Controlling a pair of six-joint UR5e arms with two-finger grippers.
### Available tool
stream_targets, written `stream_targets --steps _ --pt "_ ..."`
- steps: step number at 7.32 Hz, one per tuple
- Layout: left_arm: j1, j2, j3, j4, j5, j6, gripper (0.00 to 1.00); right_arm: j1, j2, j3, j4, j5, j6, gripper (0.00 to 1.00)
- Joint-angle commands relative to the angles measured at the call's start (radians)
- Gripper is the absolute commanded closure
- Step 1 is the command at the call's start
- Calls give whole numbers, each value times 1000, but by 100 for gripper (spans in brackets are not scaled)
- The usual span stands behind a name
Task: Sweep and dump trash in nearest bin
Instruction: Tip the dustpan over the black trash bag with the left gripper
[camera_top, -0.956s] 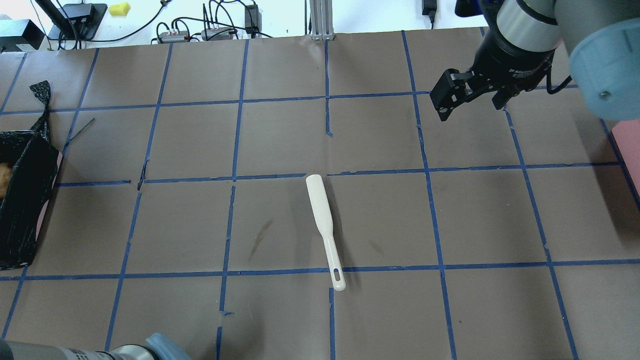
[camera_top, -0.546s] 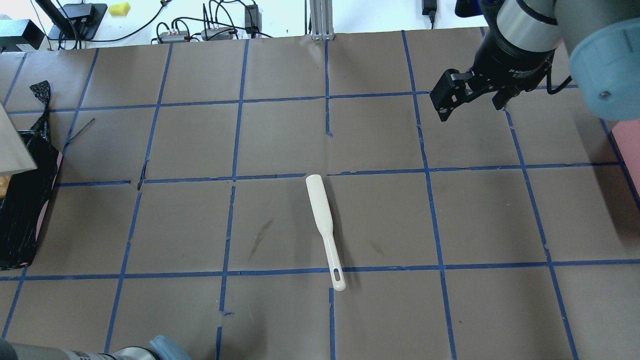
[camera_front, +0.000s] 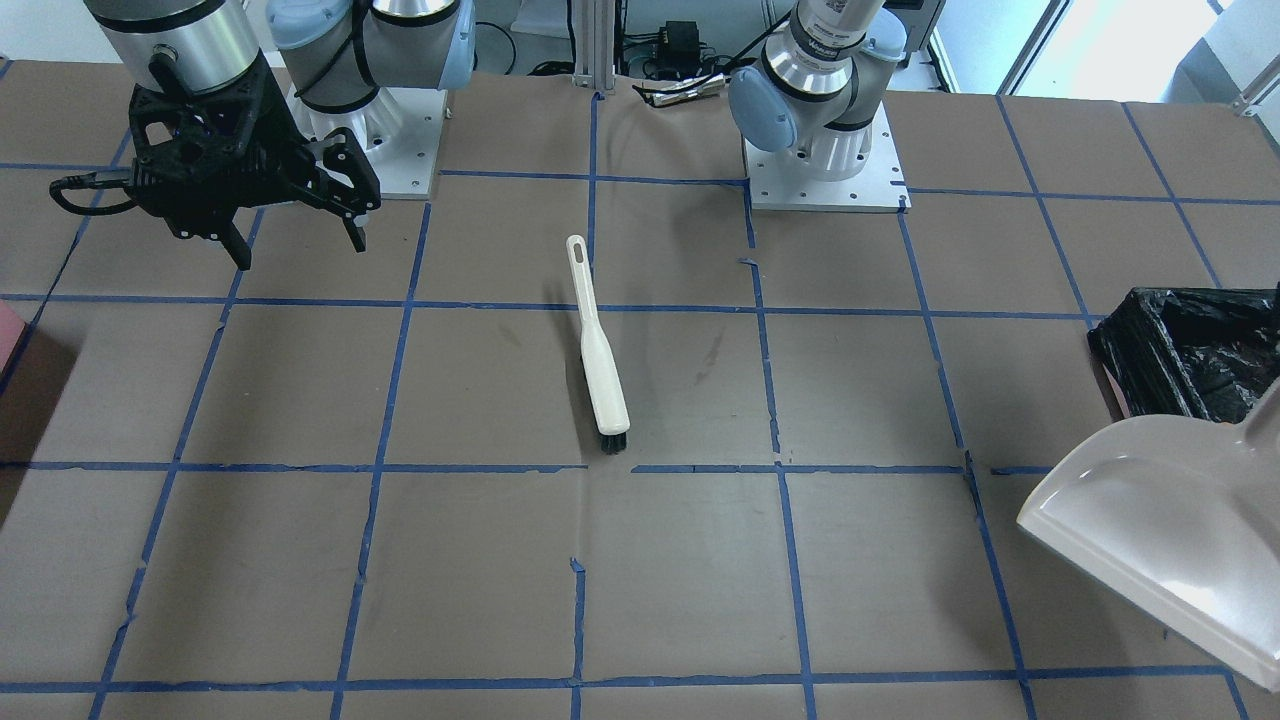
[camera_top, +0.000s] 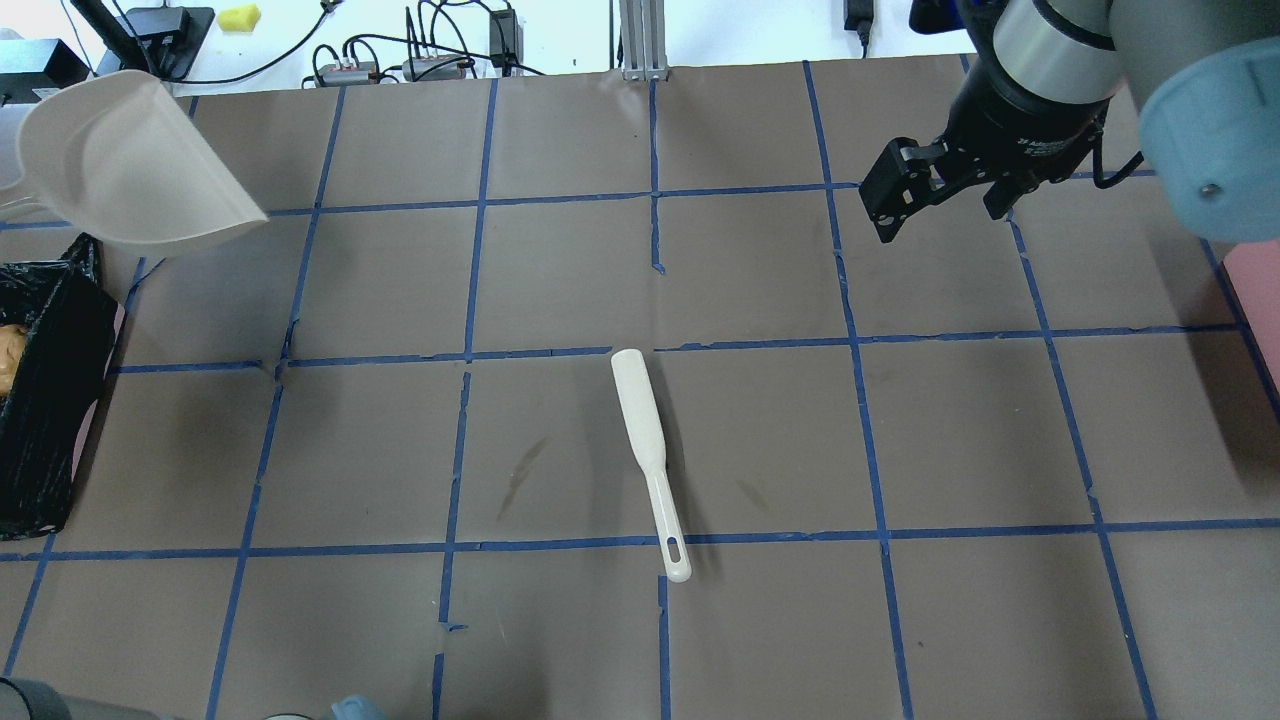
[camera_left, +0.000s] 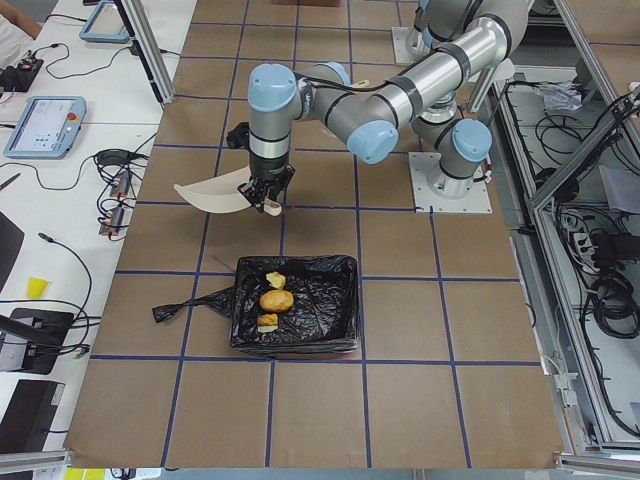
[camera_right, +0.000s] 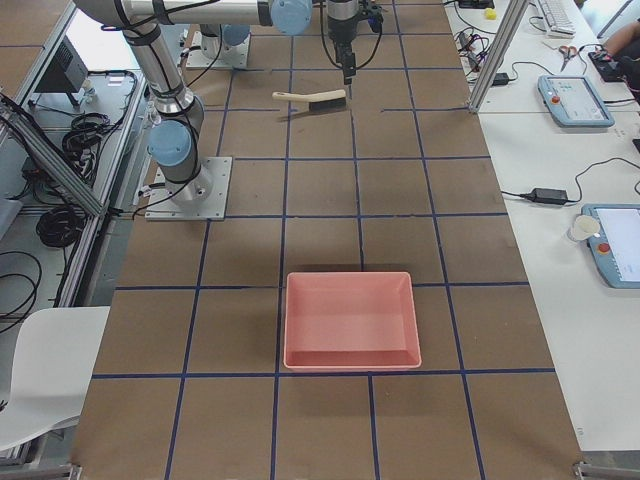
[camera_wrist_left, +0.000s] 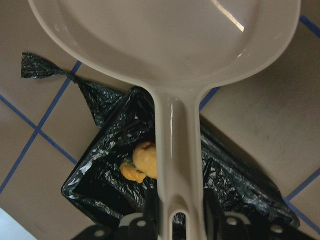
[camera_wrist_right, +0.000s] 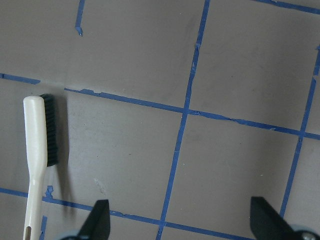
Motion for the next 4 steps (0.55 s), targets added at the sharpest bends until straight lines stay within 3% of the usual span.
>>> stream_targets --steps 1,4 --pt "-117 -73 -14 4 -14 -216 100 0 1 0 0 1 -1 0" --pt "-305 -111 -35 54 -16 -613 100 0 0 0 0 0 -1 0"
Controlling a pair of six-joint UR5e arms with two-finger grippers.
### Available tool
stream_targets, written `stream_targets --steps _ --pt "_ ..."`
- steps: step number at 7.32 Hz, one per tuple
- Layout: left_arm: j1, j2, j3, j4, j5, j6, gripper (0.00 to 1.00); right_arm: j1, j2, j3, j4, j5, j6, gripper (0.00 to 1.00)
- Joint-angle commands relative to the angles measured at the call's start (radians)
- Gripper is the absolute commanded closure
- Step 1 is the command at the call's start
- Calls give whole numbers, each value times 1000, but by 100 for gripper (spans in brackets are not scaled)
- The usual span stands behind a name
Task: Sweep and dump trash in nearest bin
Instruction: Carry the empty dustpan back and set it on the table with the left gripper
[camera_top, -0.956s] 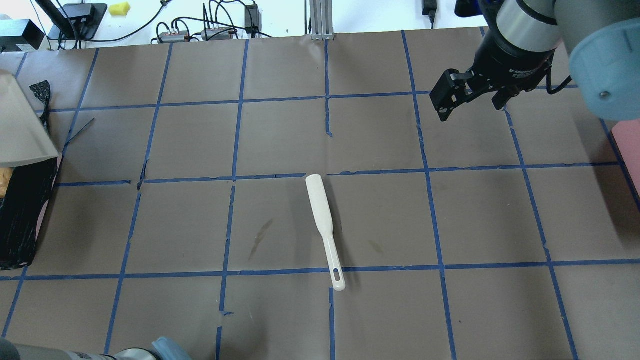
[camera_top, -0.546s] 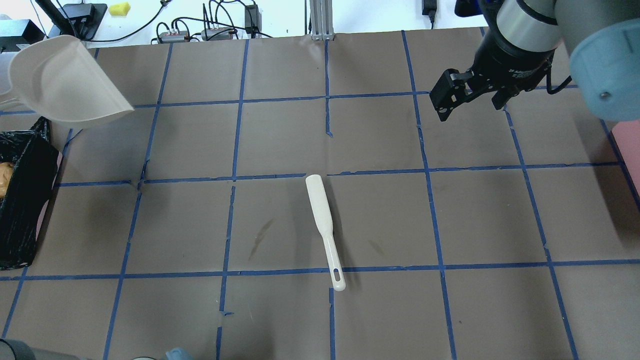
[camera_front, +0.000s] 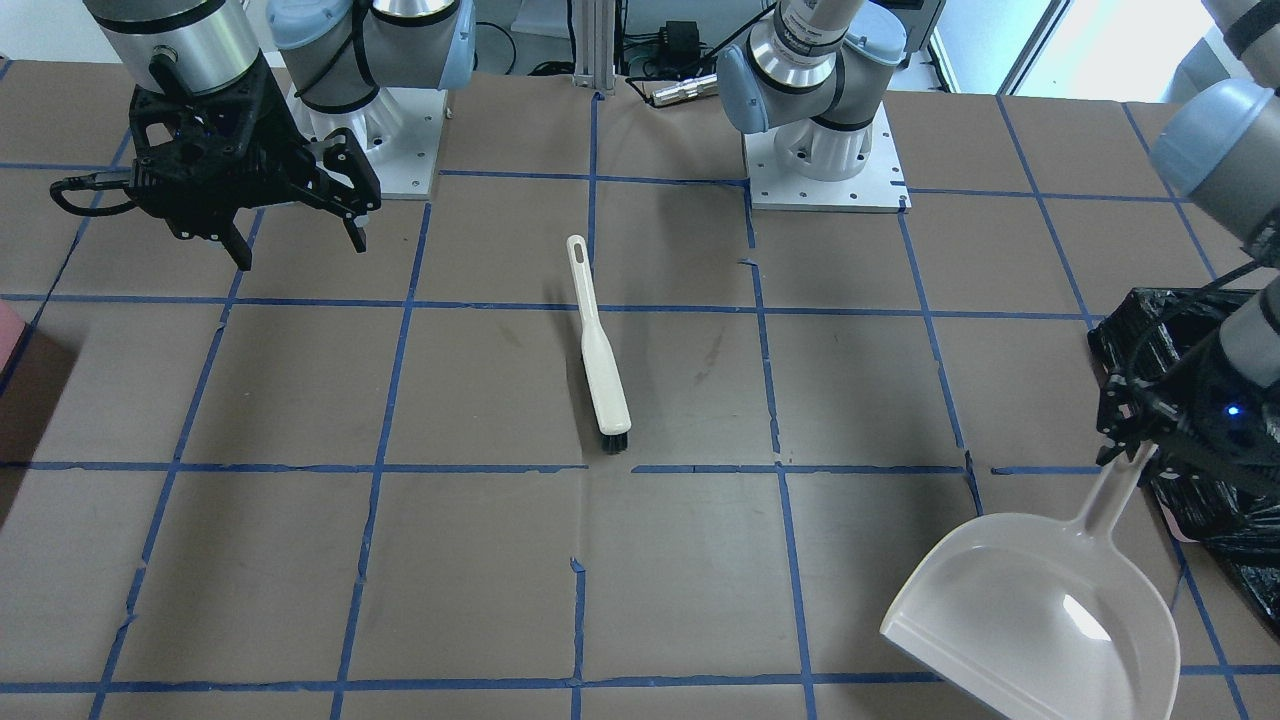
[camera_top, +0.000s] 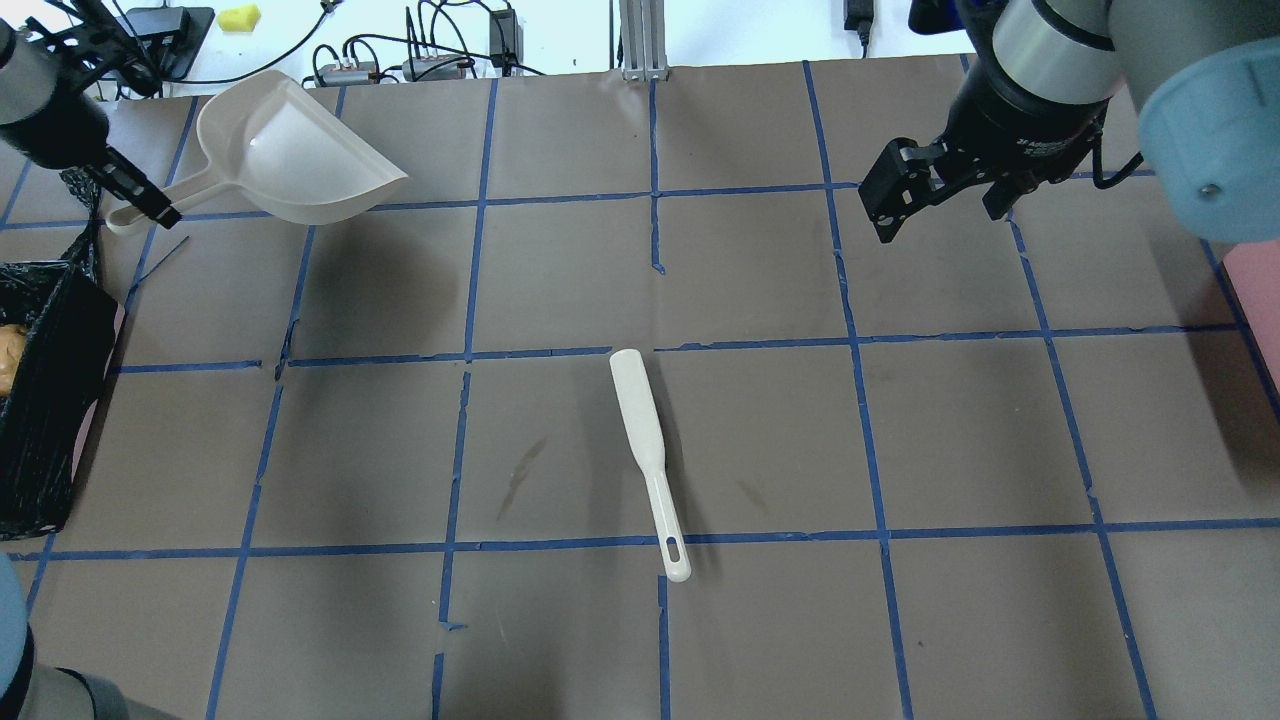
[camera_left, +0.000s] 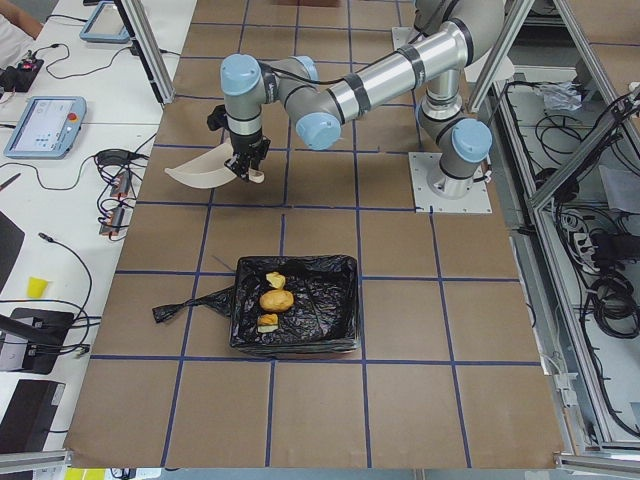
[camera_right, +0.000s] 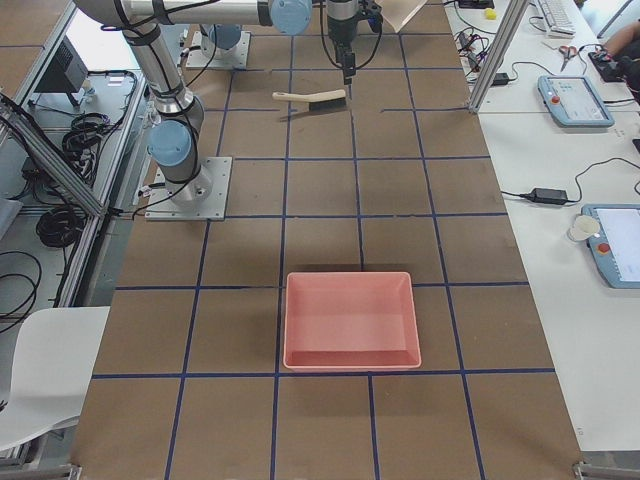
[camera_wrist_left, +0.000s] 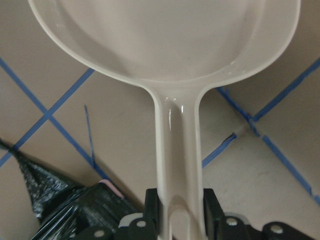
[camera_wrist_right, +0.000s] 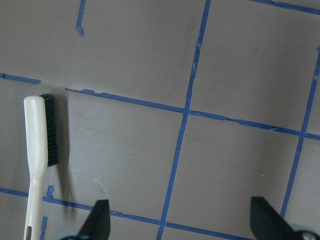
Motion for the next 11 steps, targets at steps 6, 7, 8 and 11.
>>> stream_targets --steps 6,7,8,11 --pt "-470 -77 -42 38 -121 -915 100 1 5 -1 -2 1 1 0" --pt "-541 -77 -73 97 -147 -952 100 1 1 -1 -2 1 1 0" --pt "-579 -89 -115 222 -151 -1026 99 1 1 1 -2 0 0 0" --pt "-649 -69 -174 282 -144 -1055 98 1 1 1 -2 1 0 0"
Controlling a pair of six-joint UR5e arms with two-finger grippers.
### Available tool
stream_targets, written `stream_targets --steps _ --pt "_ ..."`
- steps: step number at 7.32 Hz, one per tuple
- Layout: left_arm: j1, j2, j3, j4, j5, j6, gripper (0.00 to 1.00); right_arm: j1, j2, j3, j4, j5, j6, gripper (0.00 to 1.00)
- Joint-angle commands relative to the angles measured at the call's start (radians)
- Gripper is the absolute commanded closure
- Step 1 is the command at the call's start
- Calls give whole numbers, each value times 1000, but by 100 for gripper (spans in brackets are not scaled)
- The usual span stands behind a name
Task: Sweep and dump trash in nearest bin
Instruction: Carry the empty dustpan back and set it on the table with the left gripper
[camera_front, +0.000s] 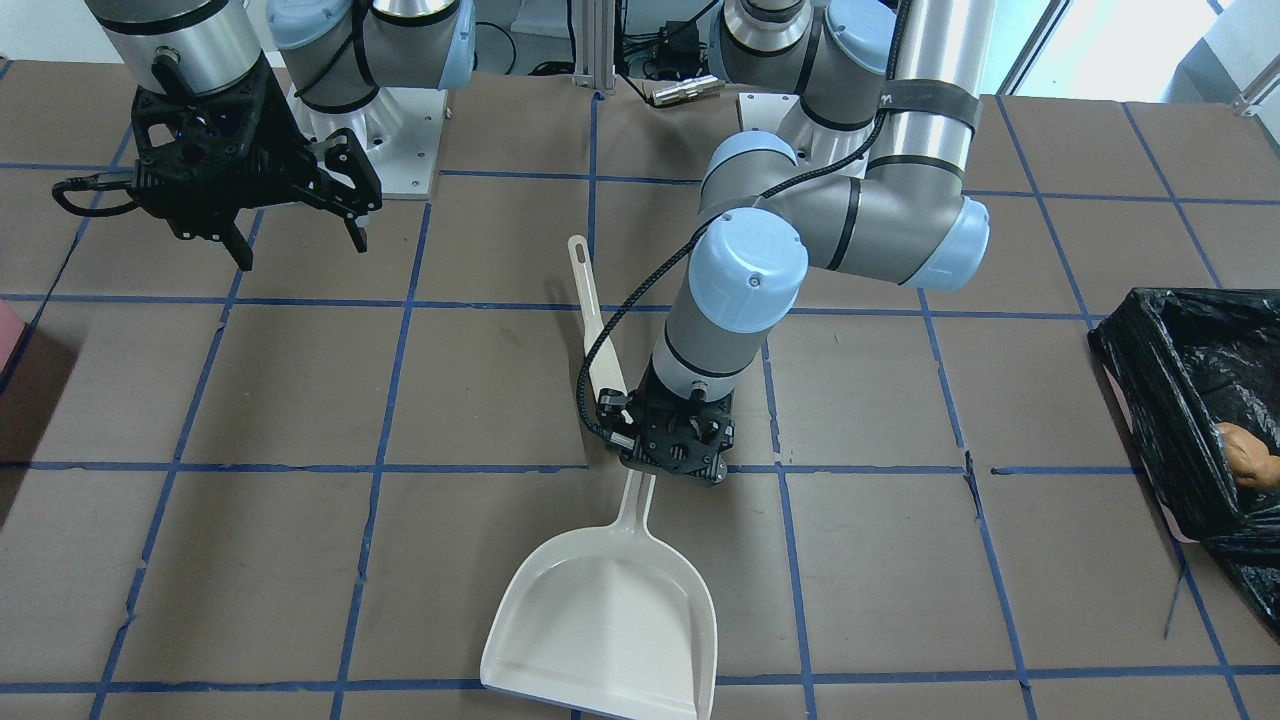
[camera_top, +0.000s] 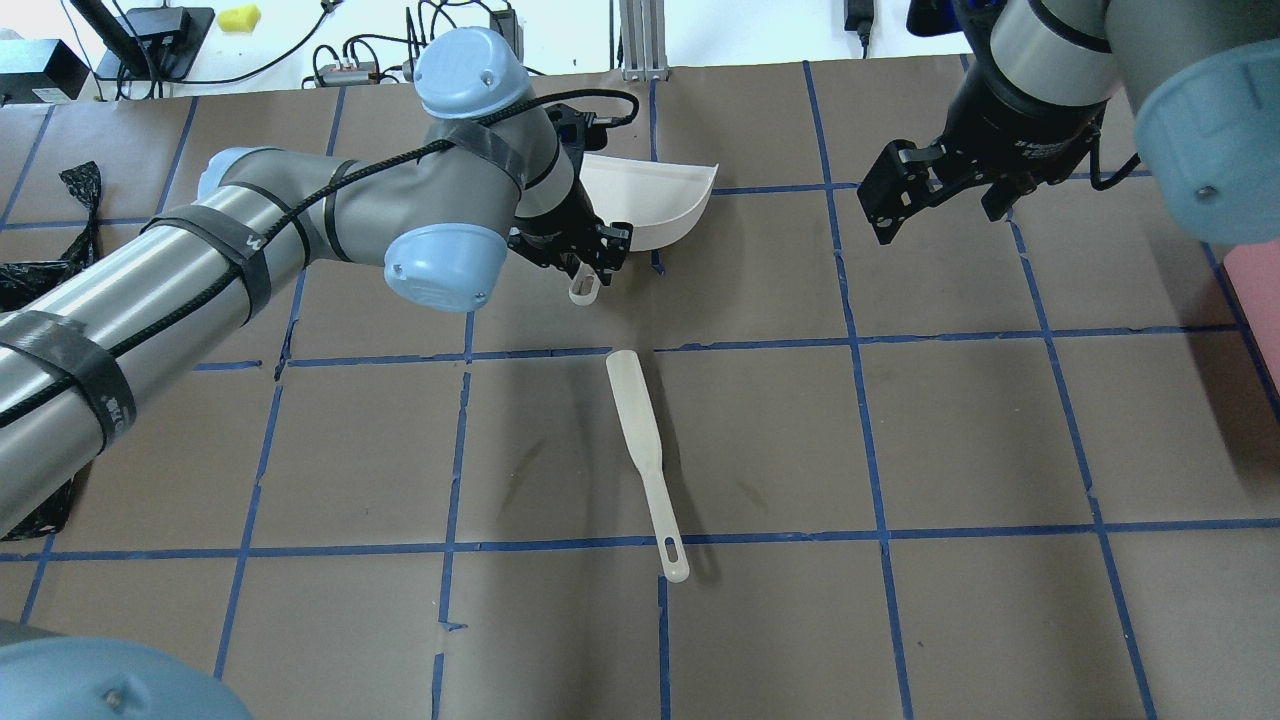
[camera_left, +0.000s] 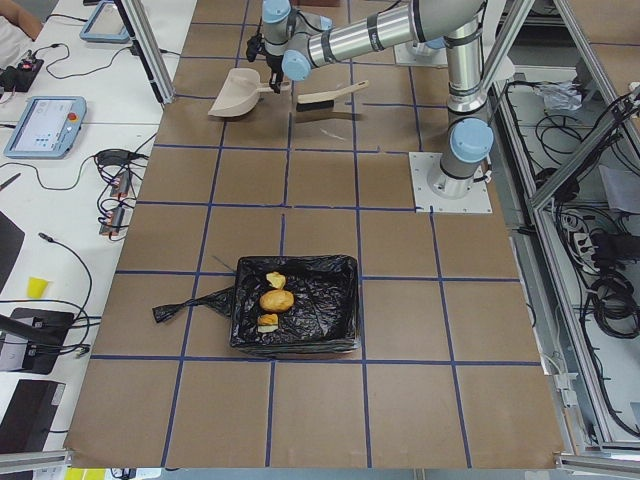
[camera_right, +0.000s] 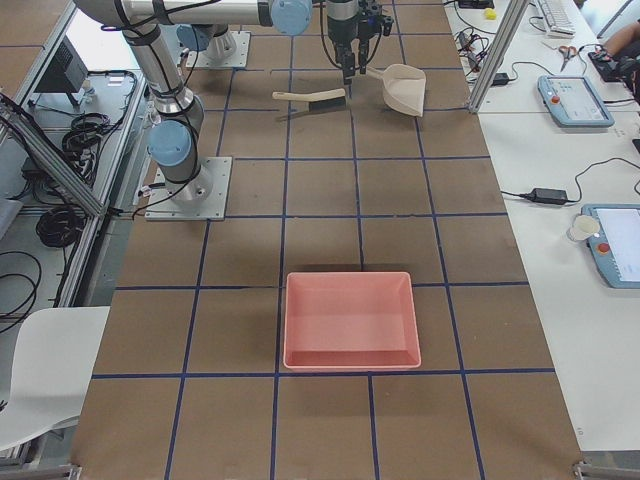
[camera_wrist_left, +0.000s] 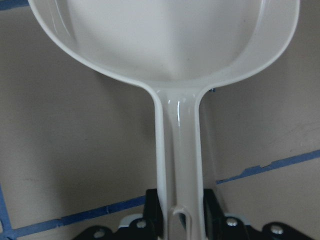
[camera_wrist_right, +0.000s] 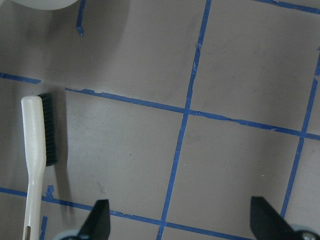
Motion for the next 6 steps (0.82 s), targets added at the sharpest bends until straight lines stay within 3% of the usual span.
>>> stream_targets --steps 1,2,5,6 --pt "-38 -2 -15 12 0 -36 96 0 4 -1 -1 1 1 0" --pt "-56 -8 -15 12 3 -89 92 0 6 -1 -1 1 1 0" --pt "-60 10 10 1 19 -111 1 0 8 -1 -1 3 0 0" --pt "-12 42 22 -13 53 -105 0 0 8 -1 -1 3 0 0"
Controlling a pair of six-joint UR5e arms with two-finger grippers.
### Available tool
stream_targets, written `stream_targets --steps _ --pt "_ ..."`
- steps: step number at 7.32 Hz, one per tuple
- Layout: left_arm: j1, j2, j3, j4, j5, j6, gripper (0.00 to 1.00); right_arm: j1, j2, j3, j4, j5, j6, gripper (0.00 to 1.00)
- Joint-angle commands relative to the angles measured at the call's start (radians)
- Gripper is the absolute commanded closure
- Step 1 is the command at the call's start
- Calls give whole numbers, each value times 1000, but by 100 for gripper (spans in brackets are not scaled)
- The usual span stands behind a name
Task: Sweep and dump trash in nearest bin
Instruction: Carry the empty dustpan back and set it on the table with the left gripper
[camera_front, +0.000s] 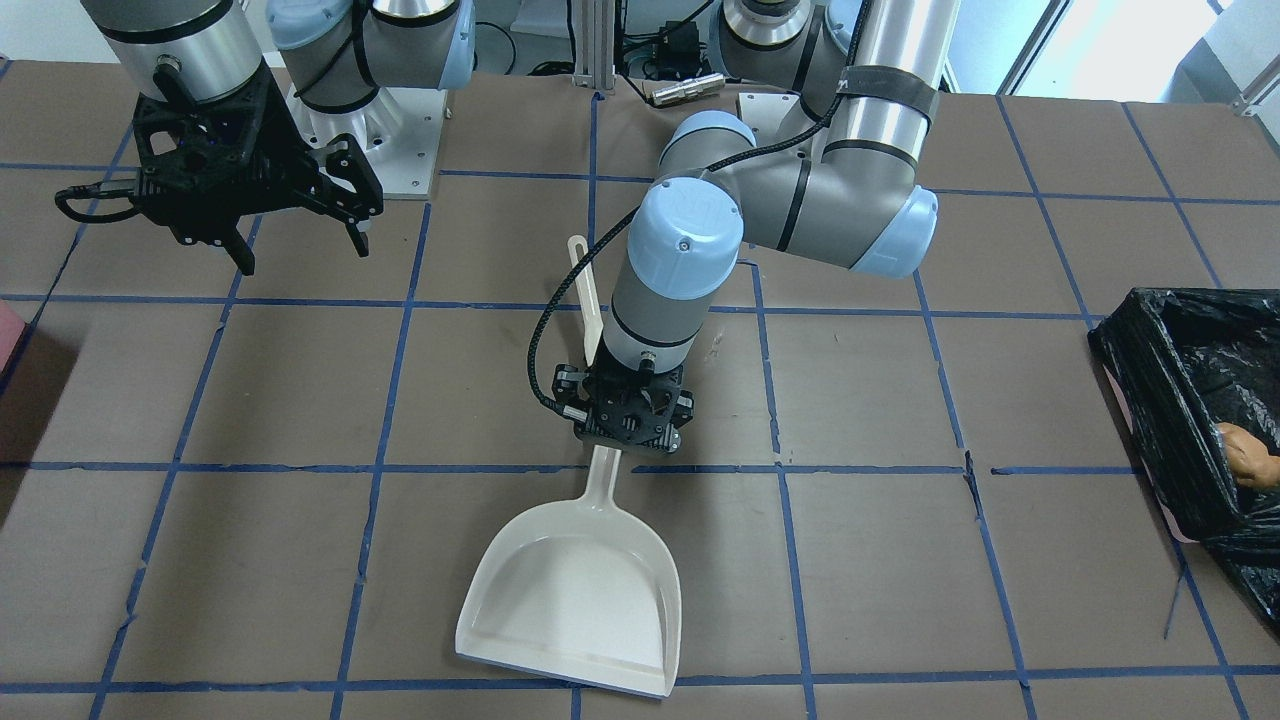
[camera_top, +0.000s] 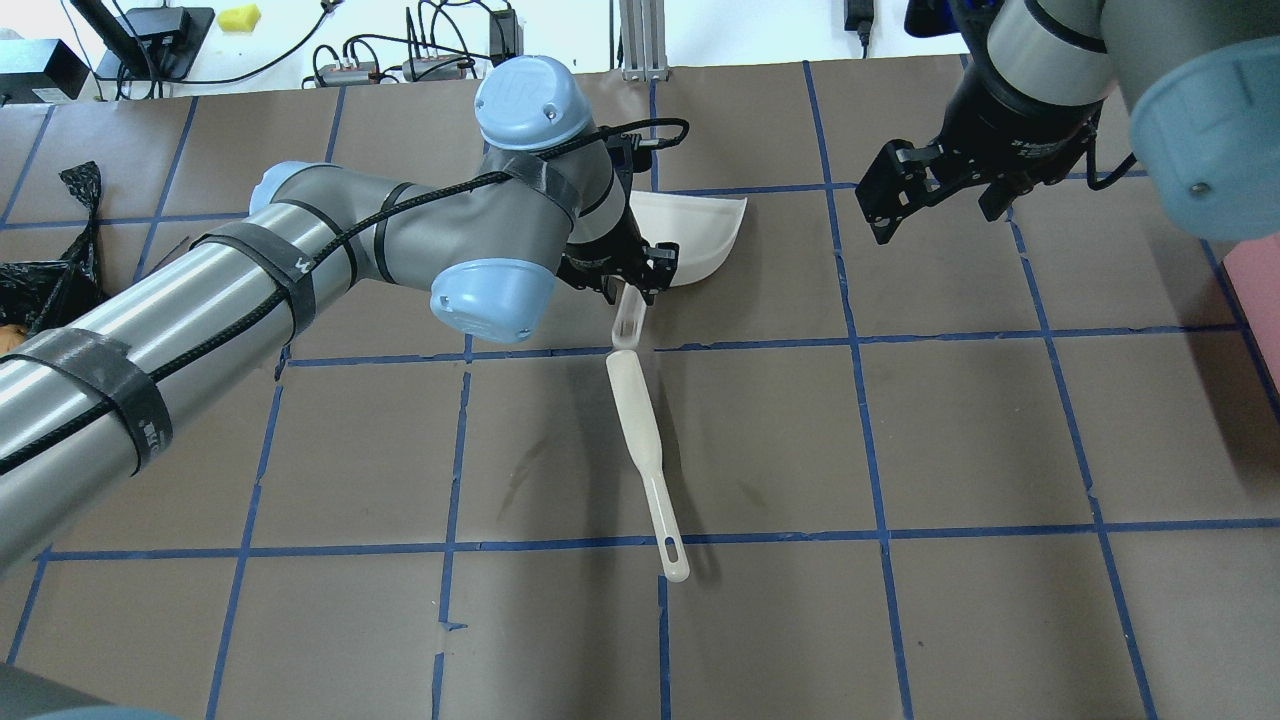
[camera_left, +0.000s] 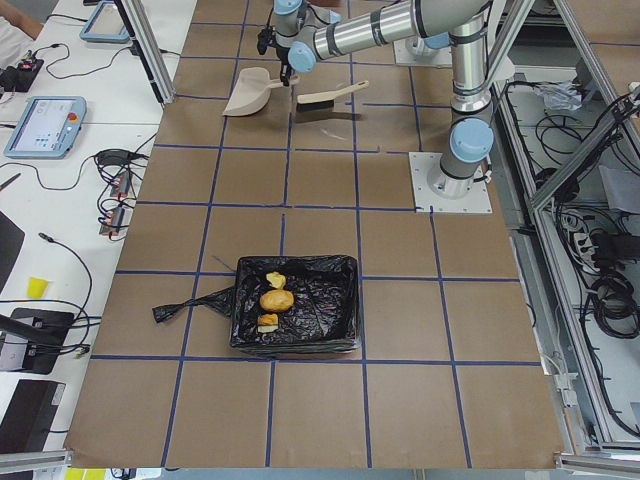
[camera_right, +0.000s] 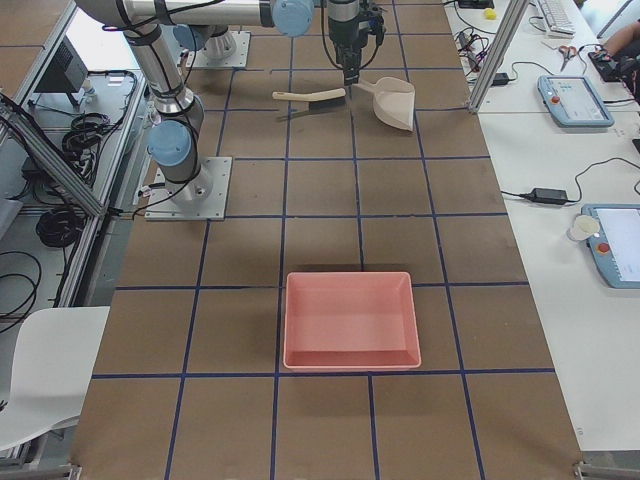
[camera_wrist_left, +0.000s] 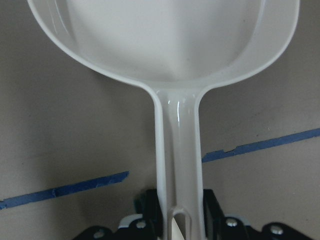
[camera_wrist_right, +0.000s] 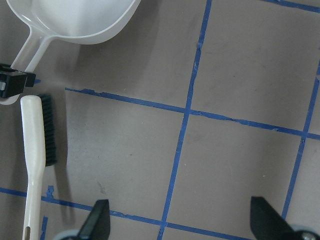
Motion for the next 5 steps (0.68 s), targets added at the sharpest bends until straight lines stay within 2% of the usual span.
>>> stream_targets --steps 1,3,5 --pt "108 87 34 -125 29 4 0 0 0 0 -1 0 -1 0" --pt "154 201 75 -381 35 23 0 0 0 0 -2 -1 1 0" --pt "185 311 166 -639 113 23 0 0 0 0 -2 0 1 0"
